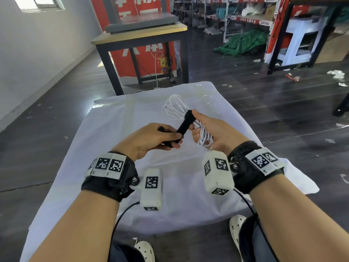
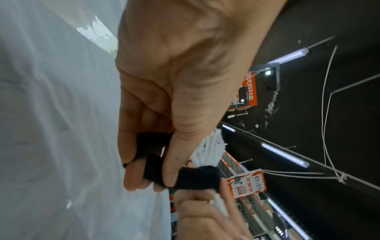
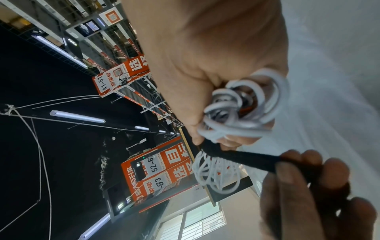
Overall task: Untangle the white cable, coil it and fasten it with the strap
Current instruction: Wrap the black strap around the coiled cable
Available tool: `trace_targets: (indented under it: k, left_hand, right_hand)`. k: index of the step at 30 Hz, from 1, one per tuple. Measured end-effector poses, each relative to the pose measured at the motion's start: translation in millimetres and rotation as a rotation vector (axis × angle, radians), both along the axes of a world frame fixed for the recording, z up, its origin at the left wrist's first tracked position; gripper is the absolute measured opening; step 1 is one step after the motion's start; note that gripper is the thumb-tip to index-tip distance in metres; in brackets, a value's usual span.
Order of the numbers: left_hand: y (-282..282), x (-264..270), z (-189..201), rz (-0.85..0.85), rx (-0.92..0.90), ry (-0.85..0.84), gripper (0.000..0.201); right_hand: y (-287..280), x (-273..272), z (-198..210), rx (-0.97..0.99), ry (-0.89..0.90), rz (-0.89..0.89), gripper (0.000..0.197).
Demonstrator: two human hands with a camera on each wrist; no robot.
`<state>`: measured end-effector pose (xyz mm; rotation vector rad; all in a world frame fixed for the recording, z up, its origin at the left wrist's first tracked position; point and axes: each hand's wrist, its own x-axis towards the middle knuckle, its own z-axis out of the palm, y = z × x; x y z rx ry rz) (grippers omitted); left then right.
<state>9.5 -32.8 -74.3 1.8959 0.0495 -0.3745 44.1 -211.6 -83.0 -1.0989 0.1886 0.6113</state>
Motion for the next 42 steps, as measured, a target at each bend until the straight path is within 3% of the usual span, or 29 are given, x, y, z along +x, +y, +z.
trace_targets:
  k: [5, 10, 17, 21, 23, 26, 31, 33, 35, 37, 42]
  left_hand:
    - [4, -1, -11, -0.089, 0.105, 0.023, 0.022]
    - [14, 6, -16, 0.014, 0.138, -0.115, 0.014]
    - [20, 4, -10, -0.071, 0.015, -0.221, 0.034]
    - [29, 4, -12, -0.149, -0.046, -0.132, 0.045]
    - [34, 5, -12, -0.11, -0.105, -0.07, 0.046]
    - [34, 7, -9, 0.036, -0.28, -0.015, 0.029]
    - [41, 8, -7, 0.257, -0.555, 0.066, 0.017]
    - [45, 9, -6, 0.211, -0.533, 0.08, 0.011]
    - [47, 12, -5, 0.202, -0.471, 0.082, 0.026]
    - [45, 13, -1, 0.197, -0.424, 0.064, 0.023]
    - [32, 13, 3, 0.163, -0.038, -0.176, 0.03]
  right_hand:
    - [2, -4, 6, 0.093, -0.009, 0.112, 0.048]
    - [3, -7, 4, -0.009, -0.14, 0.23, 0.048]
    - [4, -7, 1, -0.085, -0.126, 0.295, 0.042]
    - [3, -4, 0, -0.074, -0.171, 0.243, 0.041]
    - [1, -5, 0, -0.099, -0.19, 0.253, 0.042]
    - [1, -9, 0, -0.173, -0.239, 0.306, 0.041]
    - [1, -11, 4, -0.271, -0.358, 0.429, 0.045]
    - [1, -12, 5, -0.359, -0.404, 0.45, 0.044]
    - [2, -12, 3, -0.448, -0.44, 0.479, 0.043]
    - [4, -12, 1, -0.514, -0.464, 0.509, 0.042]
    - [6, -13, 0, -0.558, -0.514, 0.505, 0.038]
